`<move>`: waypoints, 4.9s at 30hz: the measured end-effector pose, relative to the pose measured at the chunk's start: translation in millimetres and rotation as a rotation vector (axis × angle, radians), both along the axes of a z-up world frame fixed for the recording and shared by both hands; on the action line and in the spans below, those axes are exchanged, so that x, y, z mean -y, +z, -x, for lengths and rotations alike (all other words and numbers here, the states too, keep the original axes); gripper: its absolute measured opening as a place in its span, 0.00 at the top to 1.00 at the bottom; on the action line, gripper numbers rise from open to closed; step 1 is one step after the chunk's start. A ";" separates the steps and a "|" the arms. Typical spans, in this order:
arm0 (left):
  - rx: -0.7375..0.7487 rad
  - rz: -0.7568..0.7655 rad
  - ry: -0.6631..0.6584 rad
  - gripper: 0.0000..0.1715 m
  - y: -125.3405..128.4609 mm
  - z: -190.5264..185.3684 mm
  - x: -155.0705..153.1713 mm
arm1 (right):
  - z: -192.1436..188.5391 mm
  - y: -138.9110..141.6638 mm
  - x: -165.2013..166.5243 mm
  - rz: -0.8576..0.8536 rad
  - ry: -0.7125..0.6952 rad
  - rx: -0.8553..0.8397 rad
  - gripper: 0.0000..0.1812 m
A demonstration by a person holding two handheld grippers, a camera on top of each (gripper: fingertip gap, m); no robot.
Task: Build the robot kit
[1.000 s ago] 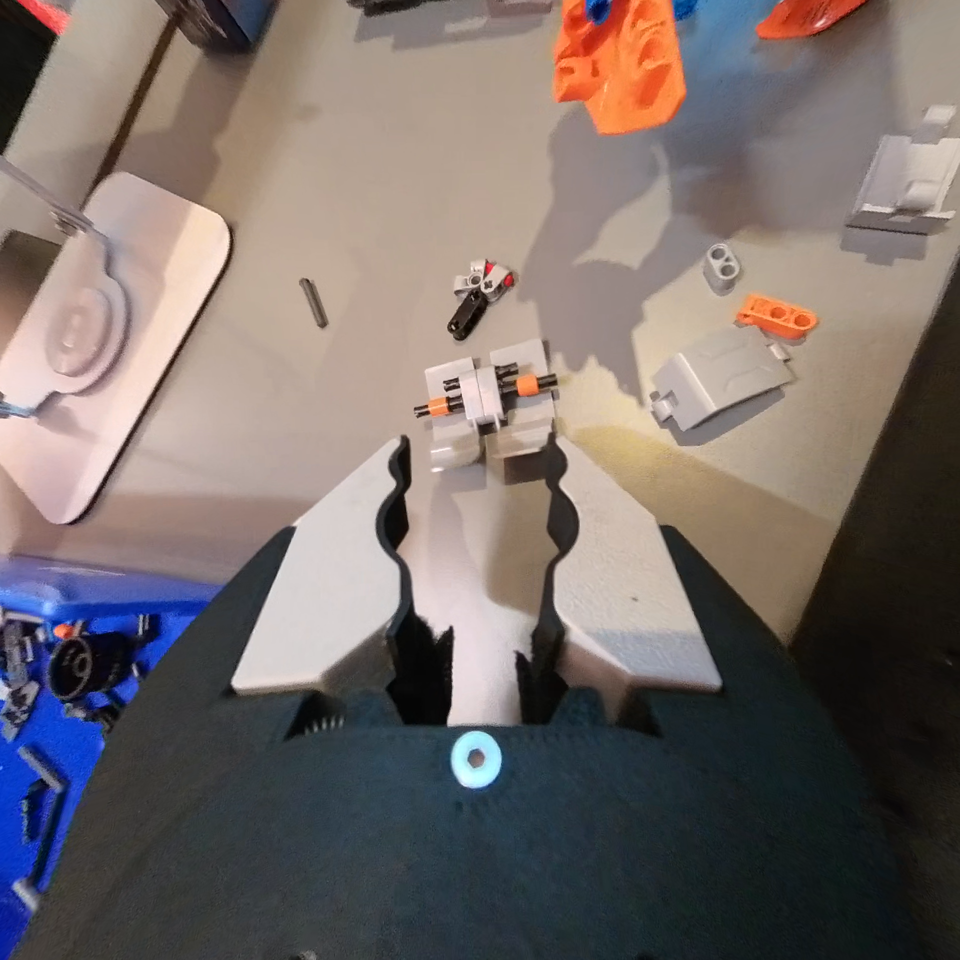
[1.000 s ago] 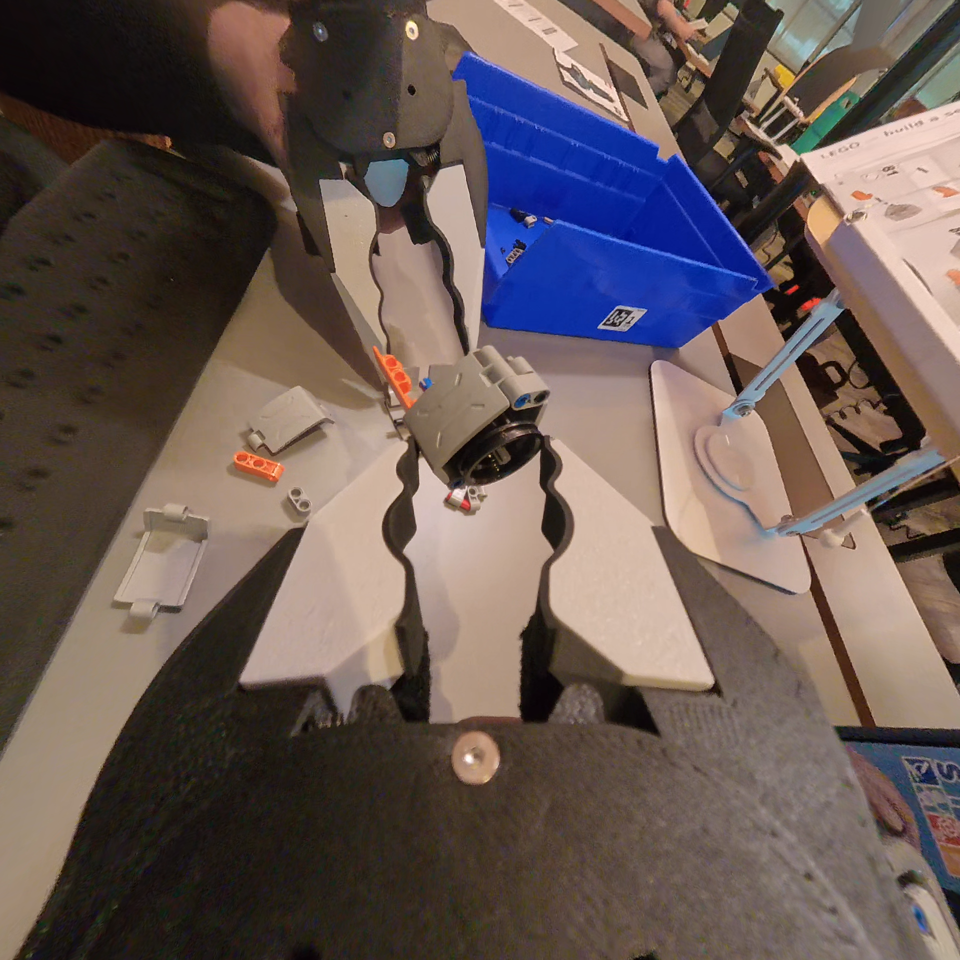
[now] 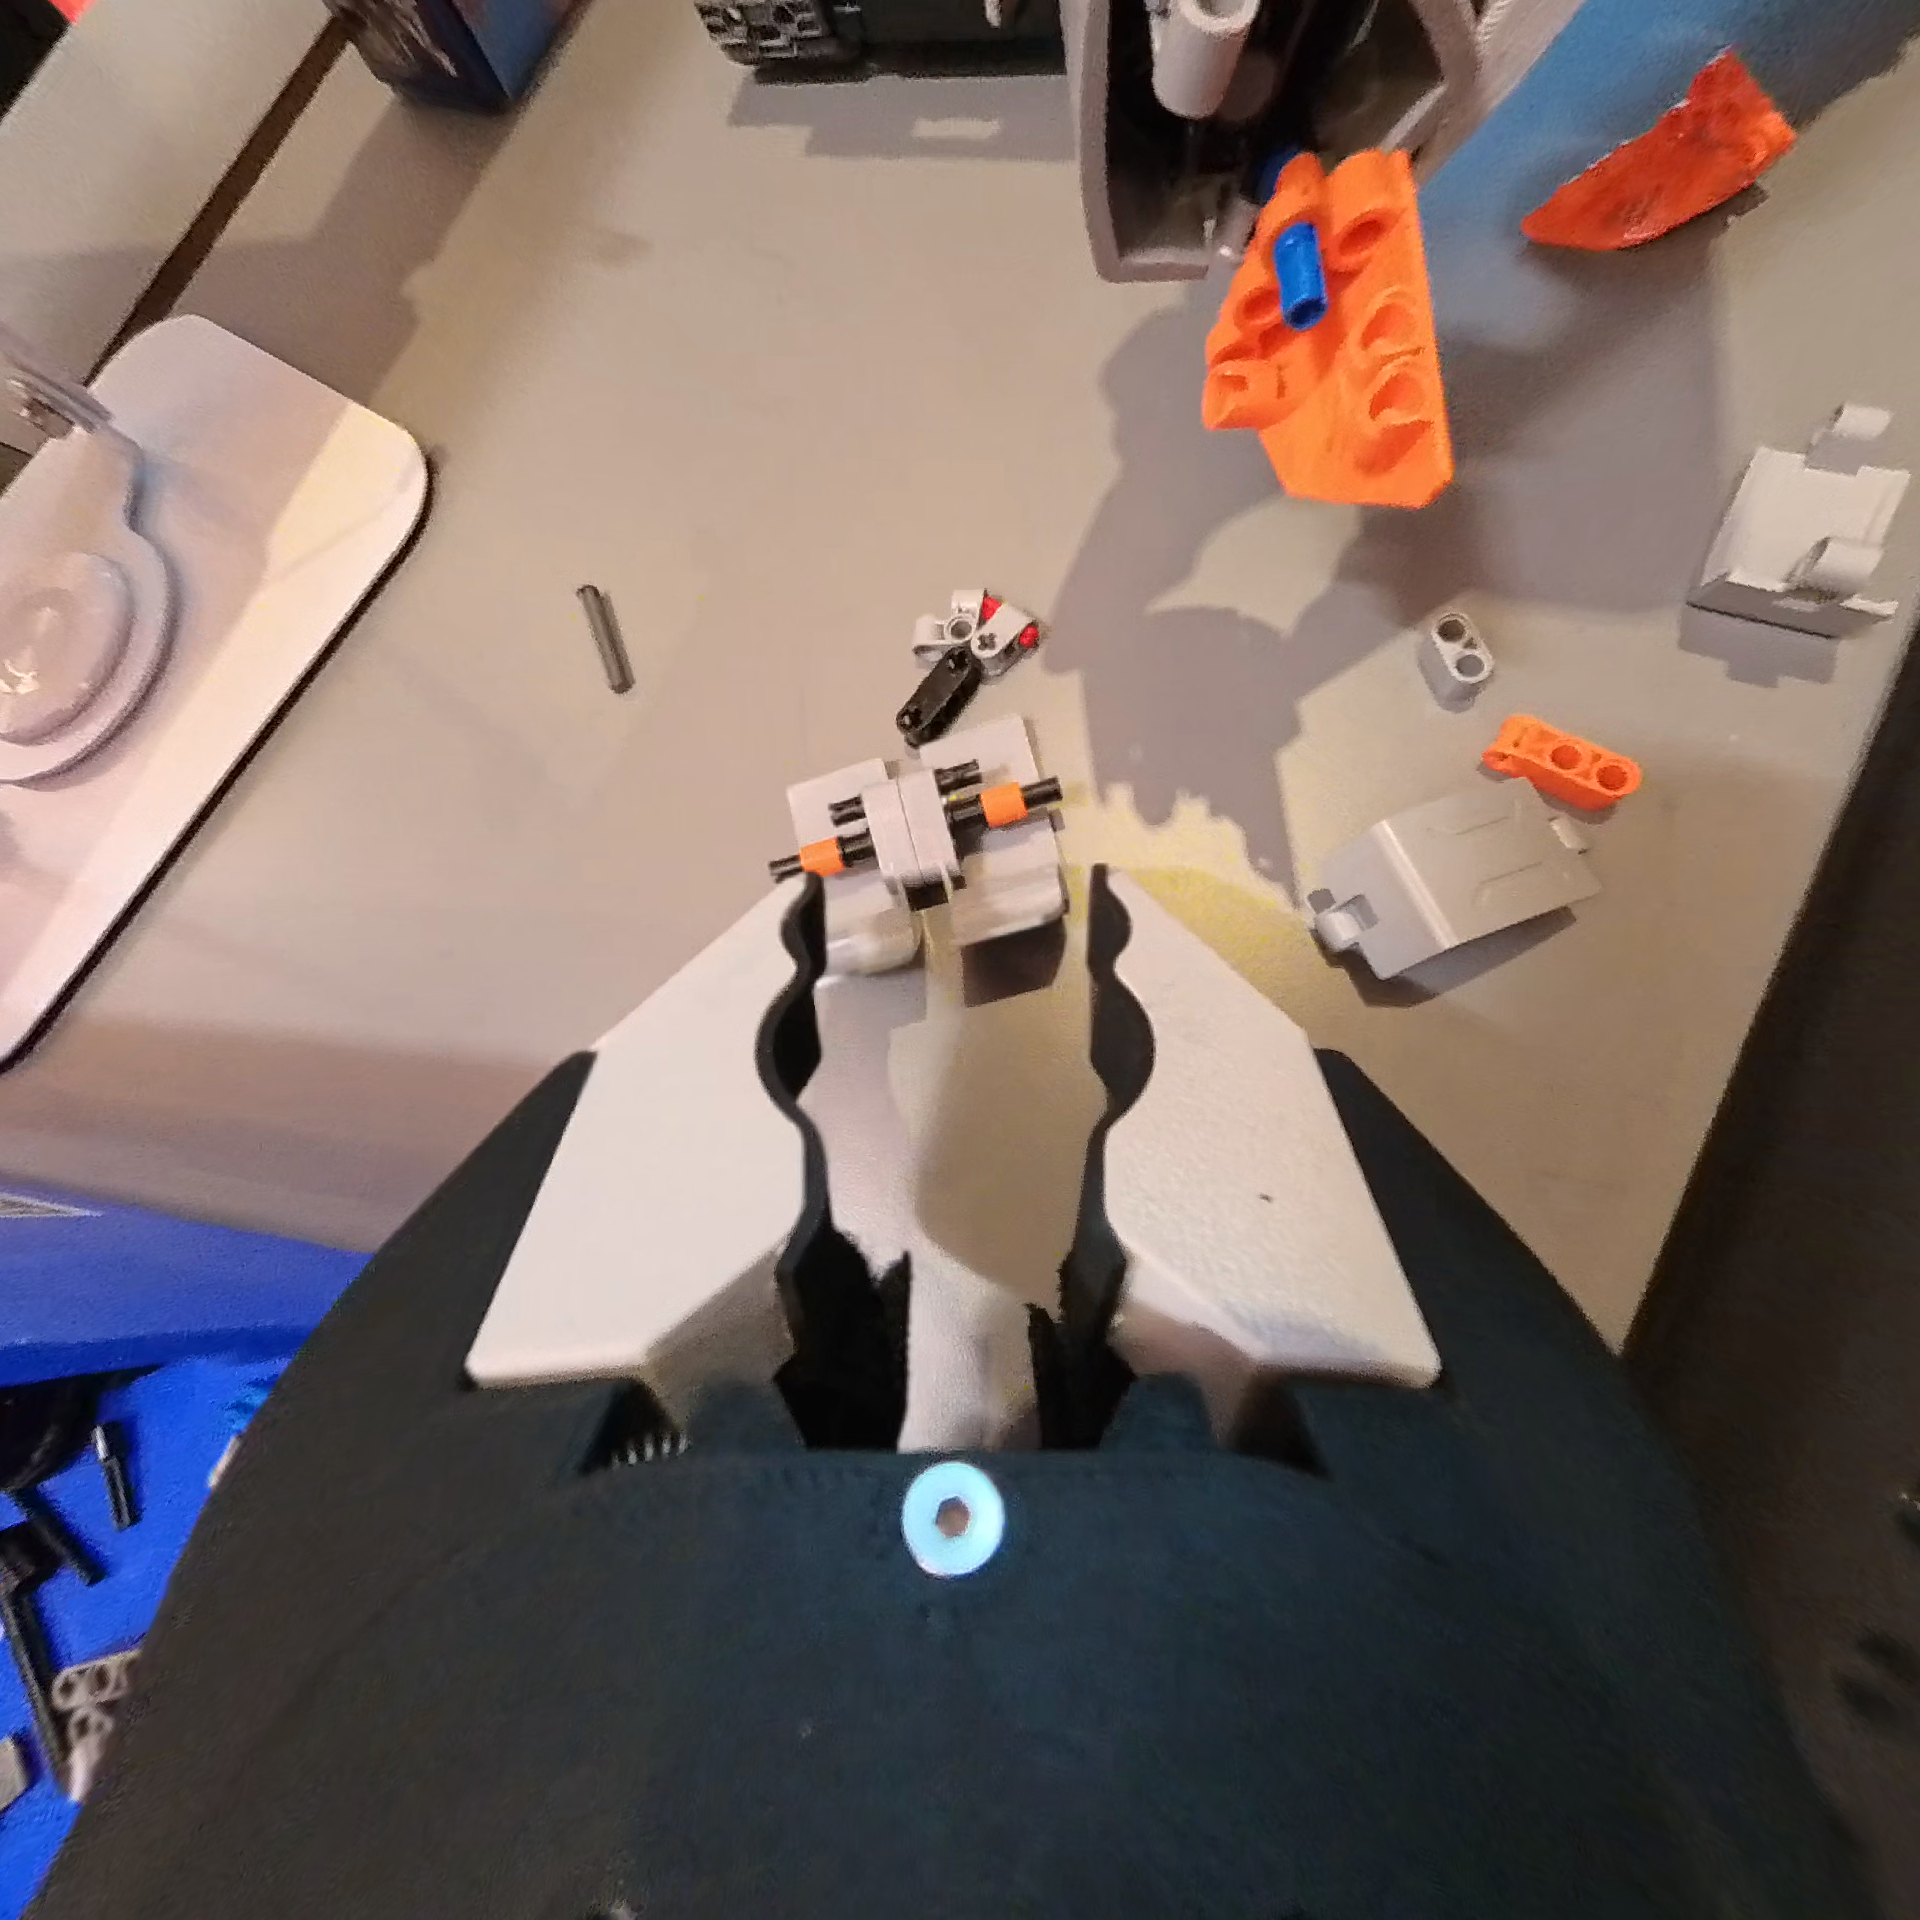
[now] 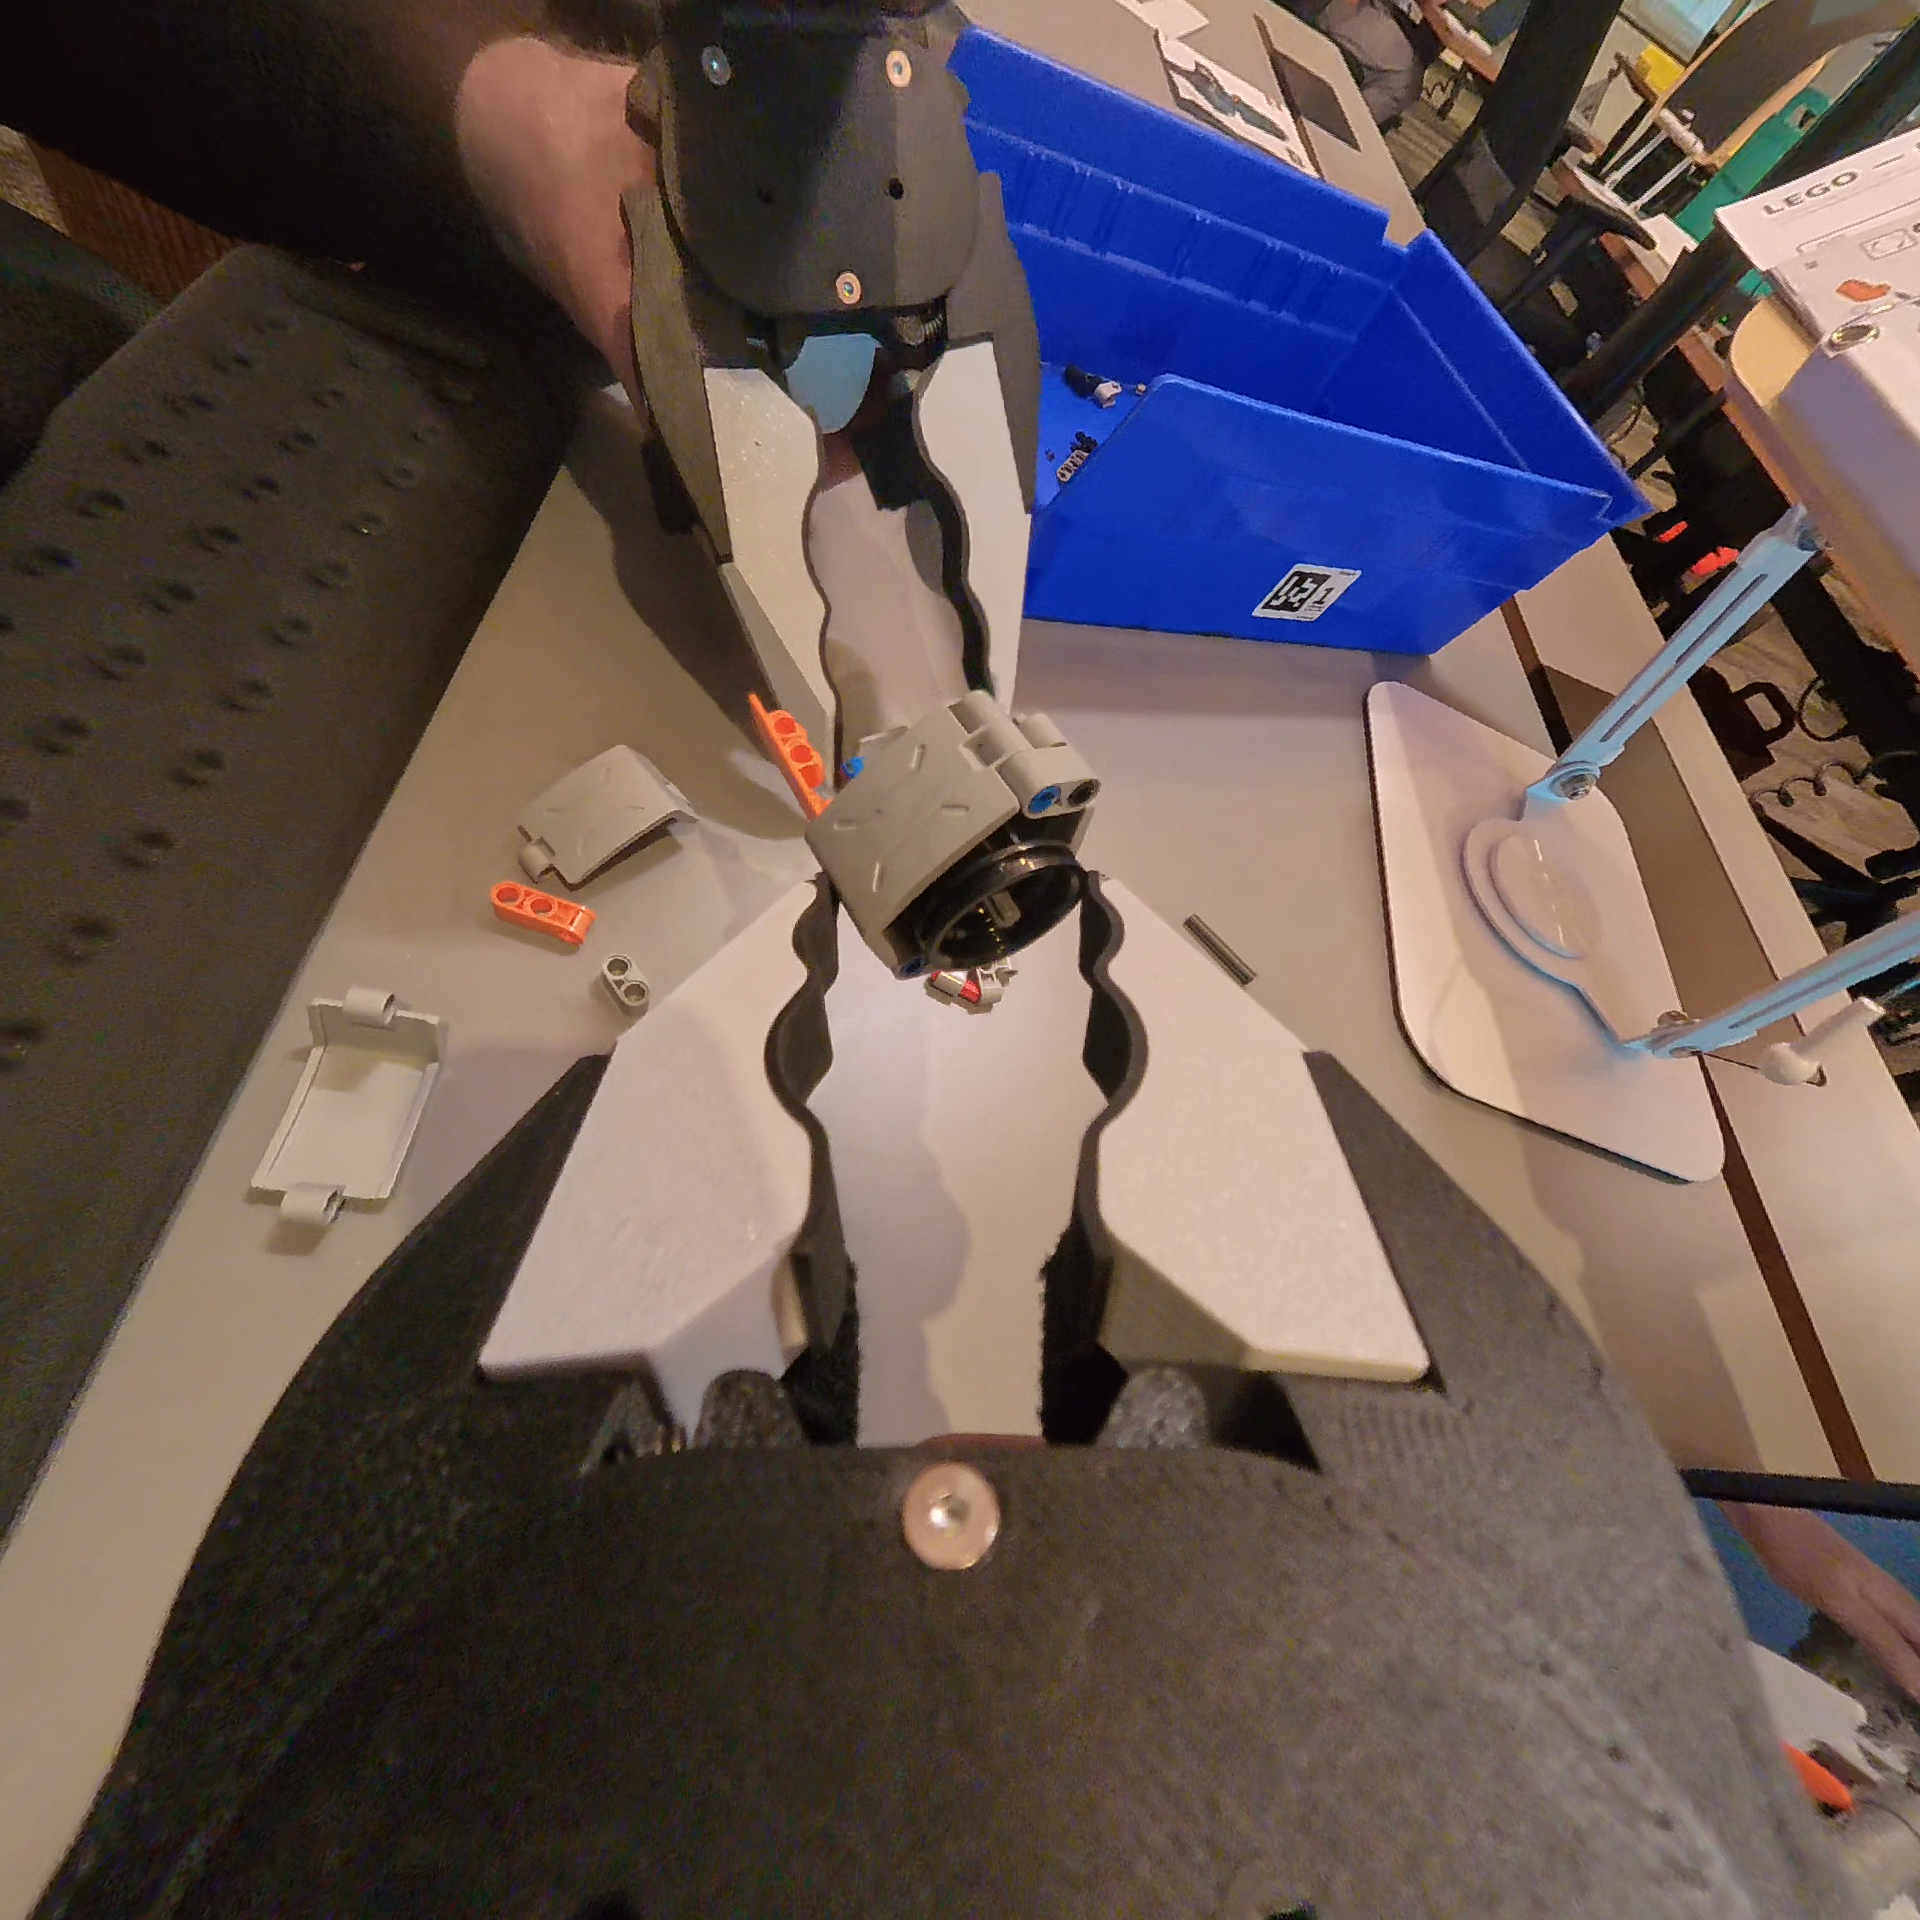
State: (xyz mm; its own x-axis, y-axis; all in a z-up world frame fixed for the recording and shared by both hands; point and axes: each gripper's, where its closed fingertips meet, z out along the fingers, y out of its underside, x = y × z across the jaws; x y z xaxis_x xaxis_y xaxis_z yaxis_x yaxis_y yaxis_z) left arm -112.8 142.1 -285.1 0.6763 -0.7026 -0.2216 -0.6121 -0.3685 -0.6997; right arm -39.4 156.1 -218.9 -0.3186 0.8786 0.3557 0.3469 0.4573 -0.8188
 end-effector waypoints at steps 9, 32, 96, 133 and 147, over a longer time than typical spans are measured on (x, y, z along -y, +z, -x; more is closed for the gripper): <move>-0.007 0.066 0.020 0.73 -14.0 -6.7 -6.2 | -0.7 0.1 -2.0 0.003 -0.007 0.003 0.75; -0.004 0.014 0.016 0.92 -6.8 -8.9 -6.3 | -0.6 -6.2 -2.4 0.010 -0.009 0.028 0.75; 0.105 -0.195 0.001 0.92 35.2 -23.6 3.9 | 19.4 -12.0 21.0 -0.020 0.042 -0.038 0.76; 0.091 0.063 -0.008 0.92 -9.1 -28.1 5.7 | -6.9 -51.0 4.0 -0.104 -0.028 0.334 0.81; 0.120 0.062 0.001 0.92 -5.4 -28.0 3.2 | -1.7 -49.3 13.0 -0.137 0.049 0.312 0.93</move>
State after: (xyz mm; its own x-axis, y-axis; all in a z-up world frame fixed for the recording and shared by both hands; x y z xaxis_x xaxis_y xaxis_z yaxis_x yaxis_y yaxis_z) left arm -84.8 138.8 -290.5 0.6959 -0.7118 -0.0957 -0.5253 -0.4137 -0.7436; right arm -37.7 143.1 -268.2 -0.4709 0.8103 0.3487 0.5458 0.5782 -0.6065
